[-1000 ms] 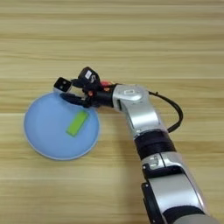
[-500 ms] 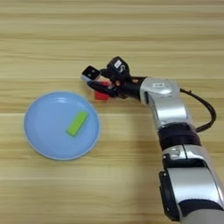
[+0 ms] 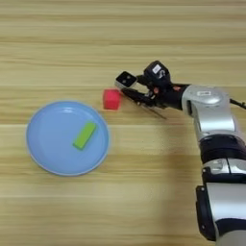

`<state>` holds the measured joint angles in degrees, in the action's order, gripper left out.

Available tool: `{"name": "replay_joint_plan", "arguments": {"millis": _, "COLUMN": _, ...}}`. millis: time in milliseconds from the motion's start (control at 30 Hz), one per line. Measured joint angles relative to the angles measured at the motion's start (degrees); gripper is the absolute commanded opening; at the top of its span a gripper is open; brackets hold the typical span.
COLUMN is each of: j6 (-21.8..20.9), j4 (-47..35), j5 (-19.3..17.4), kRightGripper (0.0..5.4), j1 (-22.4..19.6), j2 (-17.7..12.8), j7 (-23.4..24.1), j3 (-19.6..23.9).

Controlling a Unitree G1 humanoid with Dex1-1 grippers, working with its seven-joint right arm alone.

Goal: Move the objects on the table

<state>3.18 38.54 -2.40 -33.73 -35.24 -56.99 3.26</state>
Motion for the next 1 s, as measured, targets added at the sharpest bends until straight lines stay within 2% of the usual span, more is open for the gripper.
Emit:
{"name": "replay_joint_plan", "arguments": {"millis": 233, "j6": 1.02, "j4": -3.07, "j5": -0.28, "kRightGripper": 2.49, "j1": 2.71, "j2": -0.78, "j7": -1.1, "j3": 0.63}}
{"name": "replay_joint_plan", "arguments": {"millis": 367, "j6": 1.87, "j4": -5.32, "j5": -0.29, "kRightGripper": 2.49, "j1": 6.37, "j2": -0.98, "j7": -2.22, "j3": 0.67}}
{"name": "replay_joint_plan", "arguments": {"millis": 500, "j6": 2.43, "j4": -5.56, "j5": -0.13, "kRightGripper": 2.49, "j1": 8.33, "j2": -0.94, "j7": -2.31, "j3": 0.37}}
{"name": "replay_joint_plan", "arguments": {"millis": 833, "j6": 2.1, "j4": -2.26, "j5": 0.44, "kRightGripper": 2.49, "j1": 8.99, "j2": -0.28, "j7": -1.89, "j3": -0.77}}
{"name": "replay_joint_plan", "arguments": {"millis": 1000, "j6": 0.93, "j4": 0.64, "j5": 1.65, "kRightGripper": 2.49, "j1": 9.03, "j2": 1.29, "j7": -0.68, "j3": -2.46}}
